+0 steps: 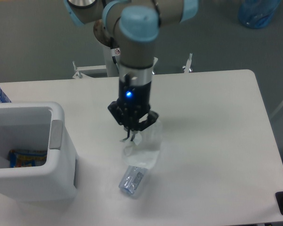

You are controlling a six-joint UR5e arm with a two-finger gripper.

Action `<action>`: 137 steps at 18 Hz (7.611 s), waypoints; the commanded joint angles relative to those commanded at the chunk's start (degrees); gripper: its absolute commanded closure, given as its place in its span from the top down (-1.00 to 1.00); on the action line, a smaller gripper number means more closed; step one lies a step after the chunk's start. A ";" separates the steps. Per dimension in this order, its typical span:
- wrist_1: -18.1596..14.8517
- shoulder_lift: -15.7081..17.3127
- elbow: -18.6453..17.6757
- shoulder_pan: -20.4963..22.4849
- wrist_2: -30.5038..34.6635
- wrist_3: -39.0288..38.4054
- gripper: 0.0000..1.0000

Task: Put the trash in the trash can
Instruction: 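Lift the white plastic and carry it over the white bin, then open the gripper to drop the plastic into the bin, then move the open gripper over the clear water bottle and lower it, then close the gripper on the bottle's cap end and lift it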

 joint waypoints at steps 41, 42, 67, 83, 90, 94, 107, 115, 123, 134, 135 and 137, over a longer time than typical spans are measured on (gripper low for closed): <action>0.44 -0.52 4.14 -19.80 -0.18 -17.60 0.99; 0.44 -0.78 4.14 -16.99 -0.36 -17.60 1.00; 2.01 -16.43 4.75 0.09 11.15 -7.22 1.00; 3.08 -20.65 -2.17 -7.56 18.17 6.56 1.00; 3.69 -24.25 -1.23 -9.14 18.80 6.48 1.00; 3.78 -26.00 -0.35 -9.84 18.89 6.40 1.00; 5.01 -28.91 0.45 -11.86 21.61 6.31 1.00; 5.10 -28.82 -0.96 -12.21 23.63 5.96 0.99; 5.10 -28.74 -1.05 -12.21 24.43 5.96 0.62; 5.01 -28.30 -1.05 -12.21 24.43 5.78 0.13; 5.01 -28.21 -1.05 -12.21 24.34 5.78 0.11; 4.92 -27.95 -0.96 -12.21 24.34 5.69 0.11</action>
